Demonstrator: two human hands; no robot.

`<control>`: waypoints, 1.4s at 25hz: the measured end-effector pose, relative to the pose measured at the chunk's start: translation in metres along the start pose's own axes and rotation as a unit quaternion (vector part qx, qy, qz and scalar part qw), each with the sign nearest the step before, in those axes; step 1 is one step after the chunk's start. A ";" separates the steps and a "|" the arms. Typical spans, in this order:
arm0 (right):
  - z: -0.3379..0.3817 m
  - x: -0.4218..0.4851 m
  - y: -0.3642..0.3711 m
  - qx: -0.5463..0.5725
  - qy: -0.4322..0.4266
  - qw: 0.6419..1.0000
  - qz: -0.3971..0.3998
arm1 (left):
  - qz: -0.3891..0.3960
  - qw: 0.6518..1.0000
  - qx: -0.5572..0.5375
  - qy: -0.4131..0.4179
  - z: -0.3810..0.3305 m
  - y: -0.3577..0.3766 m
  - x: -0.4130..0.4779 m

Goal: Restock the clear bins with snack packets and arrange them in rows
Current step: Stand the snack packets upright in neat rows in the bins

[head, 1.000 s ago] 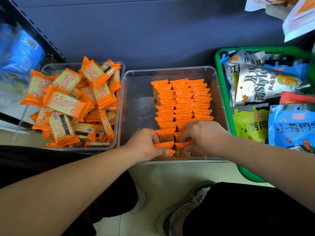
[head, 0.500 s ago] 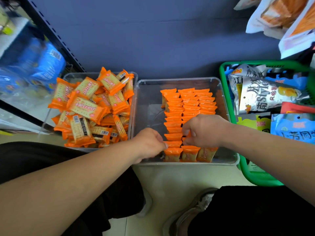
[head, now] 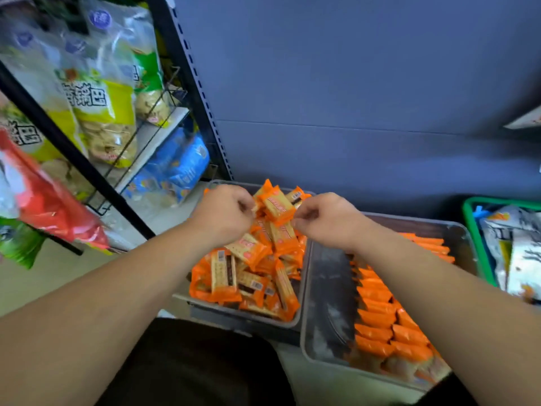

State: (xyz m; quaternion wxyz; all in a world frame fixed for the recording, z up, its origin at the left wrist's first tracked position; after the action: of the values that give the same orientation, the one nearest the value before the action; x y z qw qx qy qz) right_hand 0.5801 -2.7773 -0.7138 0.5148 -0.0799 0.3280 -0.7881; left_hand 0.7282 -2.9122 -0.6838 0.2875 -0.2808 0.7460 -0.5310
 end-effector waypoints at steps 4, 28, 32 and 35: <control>-0.010 0.048 0.019 0.090 0.042 0.992 -0.081 | 0.063 0.989 0.098 -0.092 0.056 0.012 0.038; -0.008 0.076 0.040 0.053 0.077 0.996 -0.007 | 0.150 0.981 0.124 0.027 0.062 0.014 0.034; -0.017 0.067 0.028 0.158 0.115 0.981 0.000 | 0.116 0.988 0.101 0.028 0.056 0.022 0.040; -0.029 0.061 0.024 0.188 0.135 0.973 -0.010 | 0.088 0.987 0.130 0.023 0.049 0.016 0.043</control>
State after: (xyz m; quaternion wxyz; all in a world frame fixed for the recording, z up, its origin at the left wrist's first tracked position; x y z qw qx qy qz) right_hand 0.5570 -2.8237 -0.7630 0.4633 0.1222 0.2400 -0.8443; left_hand 0.7326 -2.9698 -0.7176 0.3503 -0.1619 0.6986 -0.6025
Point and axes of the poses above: each hand's wrist, its own x-axis towards the middle knuckle, its own y-axis out of the palm, z = x × y, the point moved 7 cm from there along x, towards the middle knuckle, and after that the axes turned 11 degrees about x, right-handed, at the moved point
